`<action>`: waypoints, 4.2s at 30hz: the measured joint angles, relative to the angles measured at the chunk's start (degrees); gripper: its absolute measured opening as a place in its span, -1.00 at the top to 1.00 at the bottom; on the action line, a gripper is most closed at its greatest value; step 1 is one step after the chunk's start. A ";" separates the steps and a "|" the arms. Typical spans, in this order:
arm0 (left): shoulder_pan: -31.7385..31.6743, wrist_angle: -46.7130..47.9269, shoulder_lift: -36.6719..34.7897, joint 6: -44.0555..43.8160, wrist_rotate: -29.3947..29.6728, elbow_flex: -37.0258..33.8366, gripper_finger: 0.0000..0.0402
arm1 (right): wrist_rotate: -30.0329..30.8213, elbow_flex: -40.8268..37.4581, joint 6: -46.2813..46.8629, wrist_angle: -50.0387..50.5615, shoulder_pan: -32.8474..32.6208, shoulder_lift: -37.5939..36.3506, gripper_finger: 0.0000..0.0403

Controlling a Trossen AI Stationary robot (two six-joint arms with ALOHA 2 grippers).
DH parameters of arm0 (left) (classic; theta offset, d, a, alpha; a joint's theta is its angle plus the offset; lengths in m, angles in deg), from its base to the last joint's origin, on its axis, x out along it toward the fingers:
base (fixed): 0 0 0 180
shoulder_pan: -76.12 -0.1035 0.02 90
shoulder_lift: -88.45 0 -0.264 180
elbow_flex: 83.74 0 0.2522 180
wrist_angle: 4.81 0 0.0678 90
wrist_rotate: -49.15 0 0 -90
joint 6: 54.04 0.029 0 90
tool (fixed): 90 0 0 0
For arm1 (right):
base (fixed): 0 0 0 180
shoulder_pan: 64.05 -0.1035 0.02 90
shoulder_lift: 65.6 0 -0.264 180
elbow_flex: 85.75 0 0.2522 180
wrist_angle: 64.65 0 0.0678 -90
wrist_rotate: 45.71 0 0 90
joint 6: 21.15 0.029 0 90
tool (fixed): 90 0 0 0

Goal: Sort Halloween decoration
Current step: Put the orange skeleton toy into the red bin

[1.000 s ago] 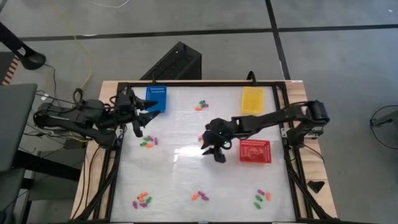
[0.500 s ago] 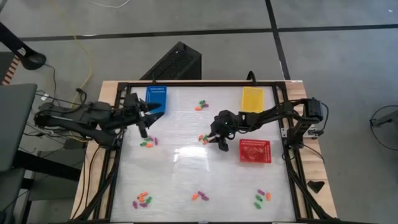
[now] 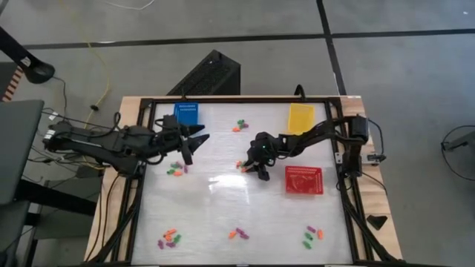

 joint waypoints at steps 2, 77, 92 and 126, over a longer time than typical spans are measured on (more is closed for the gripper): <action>-0.27 -0.40 0.03 0.12 0.04 0.00 -0.02 | -1.14 1.50 0.00 0.00 0.00 1.38 0.19; -14.13 -0.77 -0.05 0.95 -21.08 0.00 -0.02 | 45.51 -11.80 69.75 68.64 -41.39 -44.67 0.75; -14.13 -0.65 -0.03 0.15 -22.46 0.00 -0.02 | 50.06 -10.83 92.31 68.82 -51.94 -47.96 -0.24; -14.13 1.14 1.09 0.00 -23.71 0.09 -0.02 | 39.48 4.97 131.74 47.27 -77.25 -7.10 0.20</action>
